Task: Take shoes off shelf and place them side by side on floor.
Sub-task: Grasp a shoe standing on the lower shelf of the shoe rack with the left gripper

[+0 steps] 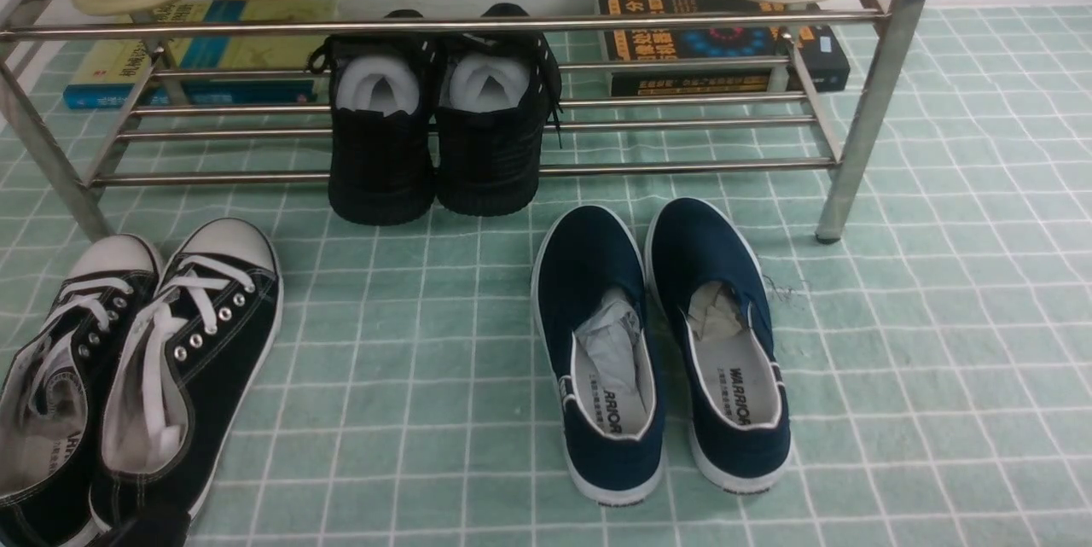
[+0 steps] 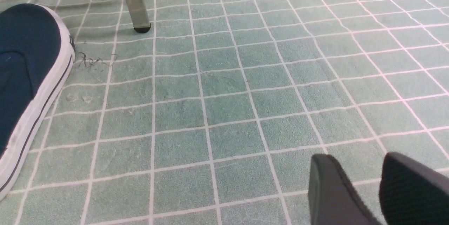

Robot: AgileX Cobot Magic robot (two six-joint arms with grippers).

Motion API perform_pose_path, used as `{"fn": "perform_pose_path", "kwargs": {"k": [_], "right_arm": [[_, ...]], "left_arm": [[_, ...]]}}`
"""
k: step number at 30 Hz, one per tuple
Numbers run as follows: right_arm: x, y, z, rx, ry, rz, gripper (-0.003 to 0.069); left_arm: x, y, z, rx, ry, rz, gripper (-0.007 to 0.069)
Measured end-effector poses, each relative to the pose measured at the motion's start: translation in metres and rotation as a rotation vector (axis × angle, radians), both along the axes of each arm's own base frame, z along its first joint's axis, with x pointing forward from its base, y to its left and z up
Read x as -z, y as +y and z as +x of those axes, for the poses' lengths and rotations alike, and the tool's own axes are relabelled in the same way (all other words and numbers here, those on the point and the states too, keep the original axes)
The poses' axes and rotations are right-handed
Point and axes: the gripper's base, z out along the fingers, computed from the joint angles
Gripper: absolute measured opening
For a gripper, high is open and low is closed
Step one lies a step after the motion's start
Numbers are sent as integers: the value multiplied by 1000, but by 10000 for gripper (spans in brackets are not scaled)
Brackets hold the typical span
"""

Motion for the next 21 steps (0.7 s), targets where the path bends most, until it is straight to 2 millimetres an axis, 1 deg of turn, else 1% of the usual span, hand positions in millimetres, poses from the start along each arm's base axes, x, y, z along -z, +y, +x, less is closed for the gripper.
{"fn": "perform_pose_path", "kwargs": {"k": [1,2,3,5,6,7,8,9,10,11,12,15,16,17,19,21], "right_arm": [[0,0,0,0,0,0,237],[0,0,0,0,0,0,237],[0,0,0,0,0,0,237],[0,0,0,0,0,0,237],[0,0,0,0,0,0,237],[0,0,0,0,0,0,237],[0,0,0,0,0,0,237],[0,0,0,0,0,0,237],[0,0,0,0,0,0,237],[0,0,0,0,0,0,237],[0,0,0,0,0,0,237],[0,0,0,0,0,0,237],[0,0,0,0,0,0,237],[0,0,0,0,0,0,237],[0,0,0,0,0,0,237],[0,0,0,0,0,0,237]], "left_arm": [[-6,0,-1,8,-19,19,129],[-17,-1,-2,17,-52,49,111],[-21,-1,-3,20,-65,63,107],[-53,-2,-4,43,-105,157,36],[-61,-2,-2,57,-91,190,20],[-65,-3,-1,64,-82,208,13],[-79,-4,7,101,-20,277,1],[-86,-5,13,130,36,323,1],[-92,-5,19,150,78,363,1],[-96,-6,28,194,160,415,1],[-98,-6,31,210,191,436,1],[-110,-5,69,326,428,580,1],[-115,-4,81,347,465,618,1],[-115,-4,98,381,527,652,1],[-123,-3,126,404,564,692,1],[-122,-3,152,421,606,696,1]]}}
